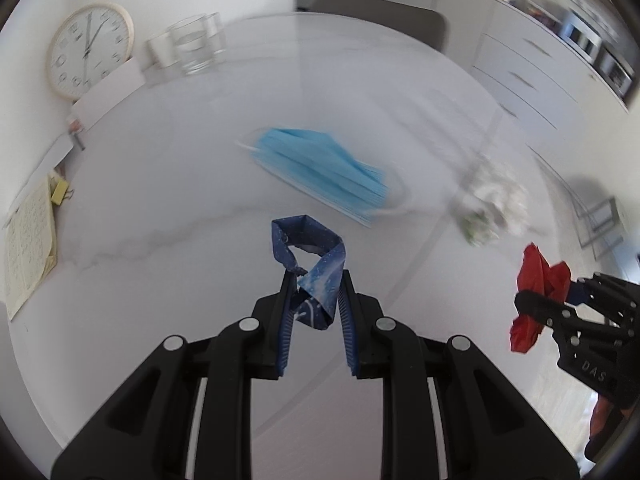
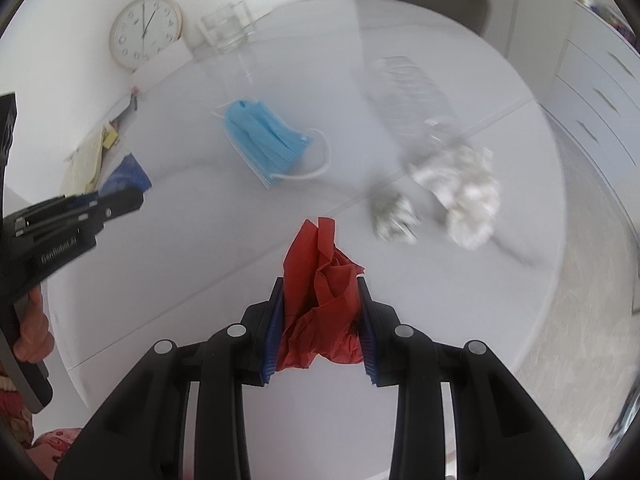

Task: Collect trash
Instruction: 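Carry both items over the wastebasket and open both grippers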

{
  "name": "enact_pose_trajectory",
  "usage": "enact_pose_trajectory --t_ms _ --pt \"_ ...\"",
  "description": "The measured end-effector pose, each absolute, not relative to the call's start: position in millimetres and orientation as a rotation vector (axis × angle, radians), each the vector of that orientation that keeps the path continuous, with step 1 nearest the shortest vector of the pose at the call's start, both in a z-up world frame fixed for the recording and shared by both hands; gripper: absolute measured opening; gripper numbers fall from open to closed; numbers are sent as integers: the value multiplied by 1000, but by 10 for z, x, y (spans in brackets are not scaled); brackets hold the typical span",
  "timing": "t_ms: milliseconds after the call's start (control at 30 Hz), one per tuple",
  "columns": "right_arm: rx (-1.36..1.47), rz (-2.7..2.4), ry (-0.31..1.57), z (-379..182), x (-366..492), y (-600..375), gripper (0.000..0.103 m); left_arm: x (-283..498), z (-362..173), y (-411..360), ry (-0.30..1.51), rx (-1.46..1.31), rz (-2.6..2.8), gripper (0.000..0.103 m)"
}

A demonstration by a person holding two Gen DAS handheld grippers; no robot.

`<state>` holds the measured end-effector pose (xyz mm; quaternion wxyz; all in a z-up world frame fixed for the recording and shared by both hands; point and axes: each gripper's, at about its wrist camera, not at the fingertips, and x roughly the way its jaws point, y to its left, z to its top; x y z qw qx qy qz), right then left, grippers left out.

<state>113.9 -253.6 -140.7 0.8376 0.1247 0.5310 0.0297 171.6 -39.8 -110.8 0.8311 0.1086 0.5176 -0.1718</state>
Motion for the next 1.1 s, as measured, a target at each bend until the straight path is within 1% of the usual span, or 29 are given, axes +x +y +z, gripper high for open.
enact_pose_trajectory --t_ms 267,500,800,1100 --pt "359 -56 1103 -1389 288 -2854 33 1031 -1032 -834 1097 298 -533 21" --pt "402 -138 1096 -1386 -208 -3076 34 530 -1022 -1234 1099 352 -663 21" --pt "435 -202 1088 -1387 -634 -3358 35 112 -1048 -1648 1106 393 -754 21" --pt "452 -218 1088 -1417 -878 -3555 35 -122 -1117 -1932 1122 425 -796 21"
